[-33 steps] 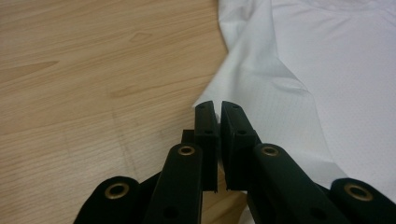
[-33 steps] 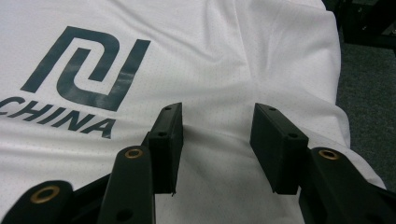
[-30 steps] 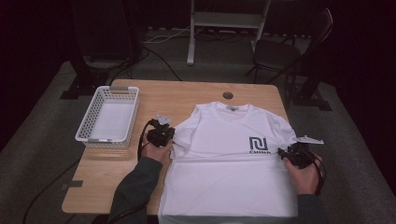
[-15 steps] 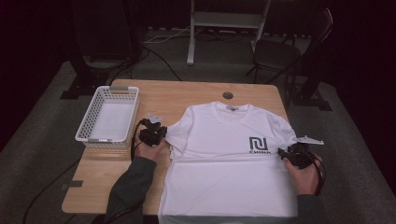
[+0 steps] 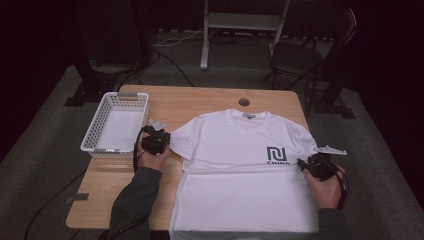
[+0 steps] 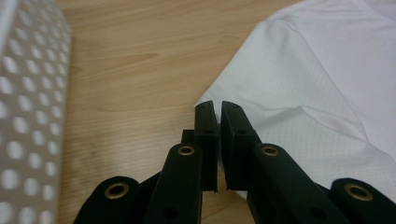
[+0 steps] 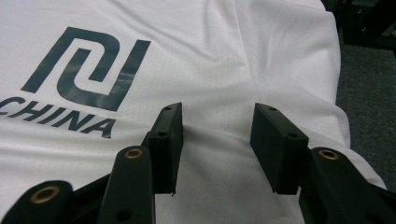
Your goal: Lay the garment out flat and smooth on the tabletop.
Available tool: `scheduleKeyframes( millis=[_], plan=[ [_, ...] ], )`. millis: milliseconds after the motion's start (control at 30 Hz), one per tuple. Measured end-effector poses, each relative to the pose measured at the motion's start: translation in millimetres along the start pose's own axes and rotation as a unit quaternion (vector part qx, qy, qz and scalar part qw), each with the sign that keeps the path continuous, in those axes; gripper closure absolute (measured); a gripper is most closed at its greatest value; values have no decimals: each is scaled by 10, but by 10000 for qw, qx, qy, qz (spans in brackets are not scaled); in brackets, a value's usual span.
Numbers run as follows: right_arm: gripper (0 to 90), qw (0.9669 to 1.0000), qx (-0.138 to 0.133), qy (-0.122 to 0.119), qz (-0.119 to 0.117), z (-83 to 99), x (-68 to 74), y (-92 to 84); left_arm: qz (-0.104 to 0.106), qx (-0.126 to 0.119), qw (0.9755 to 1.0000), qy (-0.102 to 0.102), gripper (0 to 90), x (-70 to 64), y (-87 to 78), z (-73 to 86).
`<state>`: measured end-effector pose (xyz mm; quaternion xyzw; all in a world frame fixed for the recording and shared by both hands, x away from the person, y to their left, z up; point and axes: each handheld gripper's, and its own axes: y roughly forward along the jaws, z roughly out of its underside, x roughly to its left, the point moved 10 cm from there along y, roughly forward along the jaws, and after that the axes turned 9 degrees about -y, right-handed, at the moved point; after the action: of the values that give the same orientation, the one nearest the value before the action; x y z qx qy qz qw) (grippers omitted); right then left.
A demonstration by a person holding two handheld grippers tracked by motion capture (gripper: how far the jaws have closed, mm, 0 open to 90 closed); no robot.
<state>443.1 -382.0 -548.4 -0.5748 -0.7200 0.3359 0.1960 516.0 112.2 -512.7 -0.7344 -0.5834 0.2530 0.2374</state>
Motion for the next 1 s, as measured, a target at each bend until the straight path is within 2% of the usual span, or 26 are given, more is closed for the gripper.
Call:
scheduleKeyframes(
  millis=[100,233,333,367,400,433,467,567,633,700,767,833,900,1000],
  plan=[
    [529,10000,11,-5,-4,0,0,0,-189,-80,9998,-51,866,70,-28,-62],
    [529,10000,10,0,0,0,0,-1,-288,-193,9993,-151,826,115,-68,-110],
    [529,10000,5,-3,-2,1,0,-1,-217,-246,9993,-193,756,97,-103,-107],
    [528,10000,5,0,-3,0,1,0,-79,-278,9994,-188,740,29,-137,-79],
    [528,10000,5,0,-3,0,1,0,-79,-278,9994,-188,729,29,-137,-79],
    [528,10000,9,-2,-1,0,0,-1,151,-223,9995,-154,713,-63,-151,-34],
    [528,10000,7,2,-1,0,0,0,393,-109,9992,8,702,-197,-158,53],
    [527,10000,2,0,0,1,1,-1,556,186,9979,280,698,-353,-112,214],
    [525,10000,17,-7,-1,3,2,-4,515,338,9974,378,699,-378,-68,285],
    [525,10000,20,-8,-8,4,2,-5,558,548,9961,417,705,-394,-21,352],
    [525,10000,28,-10,-14,4,2,-5,429,668,9950,604,712,-381,21,396],
    [525,10000,31,-11,-16,4,2,-6,346,726,9949,611,719,-342,52,430],
    [525,10000,28,-11,-19,5,1,-6,368,689,9950,616,718,-323,59,433],
    [523,10000,56,-11,-23,10,-1,-13,144,668,9949,739,715,-238,74,402]
  ],
)
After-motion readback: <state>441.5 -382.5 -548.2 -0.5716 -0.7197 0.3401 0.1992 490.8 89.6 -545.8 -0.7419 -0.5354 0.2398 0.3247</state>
